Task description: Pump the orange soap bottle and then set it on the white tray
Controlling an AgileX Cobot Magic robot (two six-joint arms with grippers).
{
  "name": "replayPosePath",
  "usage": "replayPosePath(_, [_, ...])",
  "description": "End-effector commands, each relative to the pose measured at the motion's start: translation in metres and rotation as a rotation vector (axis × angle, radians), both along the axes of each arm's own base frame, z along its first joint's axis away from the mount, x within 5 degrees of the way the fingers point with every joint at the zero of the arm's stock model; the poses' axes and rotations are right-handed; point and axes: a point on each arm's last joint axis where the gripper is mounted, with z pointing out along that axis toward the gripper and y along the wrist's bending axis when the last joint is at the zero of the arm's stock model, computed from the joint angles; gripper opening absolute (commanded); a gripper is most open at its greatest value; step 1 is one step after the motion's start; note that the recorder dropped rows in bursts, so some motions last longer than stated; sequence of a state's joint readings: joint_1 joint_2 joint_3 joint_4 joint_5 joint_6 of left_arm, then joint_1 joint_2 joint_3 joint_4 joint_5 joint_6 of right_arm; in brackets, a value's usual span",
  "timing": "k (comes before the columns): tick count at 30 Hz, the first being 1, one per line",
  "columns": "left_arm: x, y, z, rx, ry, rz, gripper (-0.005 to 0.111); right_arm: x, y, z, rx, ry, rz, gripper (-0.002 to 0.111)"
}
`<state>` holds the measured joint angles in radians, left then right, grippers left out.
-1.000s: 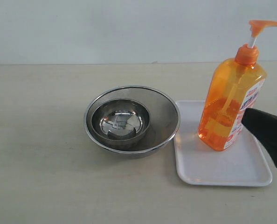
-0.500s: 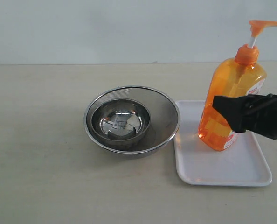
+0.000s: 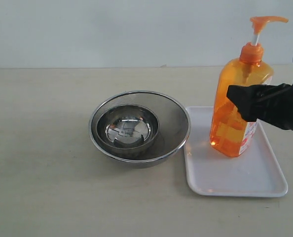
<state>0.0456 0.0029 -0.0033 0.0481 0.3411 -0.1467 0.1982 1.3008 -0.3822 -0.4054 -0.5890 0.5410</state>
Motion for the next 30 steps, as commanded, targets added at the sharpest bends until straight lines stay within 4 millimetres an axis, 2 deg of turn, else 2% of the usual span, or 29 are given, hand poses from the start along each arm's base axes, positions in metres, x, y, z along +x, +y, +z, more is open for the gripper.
replayPosePath(1, [0.0, 0.0, -0.001, -0.001, 0.001, 0.005, 0.005, 0.006, 0.002, -0.004, -0.085, -0.041, 0.037, 0.071])
replayPosePath(11, [0.0, 0.0, -0.001, -0.001, 0.001, 0.005, 0.005, 0.006, -0.001, -0.01, -0.109, 0.014, 0.013, 0.071])
replayPosePath(15, [0.0, 0.0, -0.001, -0.001, 0.001, 0.005, 0.005, 0.007, -0.001, -0.008, -0.185, -0.044, 0.031, 0.071])
replayPosePath(19, [0.0, 0.0, -0.001, -0.001, 0.001, 0.005, 0.005, 0.006, -0.001, -0.011, -0.156, 0.01, 0.024, 0.07])
replayPosePath(20, [0.0, 0.0, -0.001, -0.001, 0.001, 0.005, 0.005, 0.005, -0.001, -0.012, -0.141, 0.025, 0.027, 0.068])
replayPosePath(25, [0.0, 0.0, -0.001, -0.001, 0.001, 0.005, 0.005, 0.001, 0.005, -0.015, -0.11, 0.073, 0.092, 0.037])
replayPosePath(27, [0.0, 0.0, -0.001, -0.001, 0.001, 0.005, 0.005, -0.001, 0.007, -0.016, -0.087, 0.094, 0.11, 0.032])
replayPosePath(30, [0.0, 0.0, -0.001, -0.001, 0.001, 0.005, 0.005, -0.004, 0.007, -0.014, -0.044, 0.142, 0.094, 0.032])
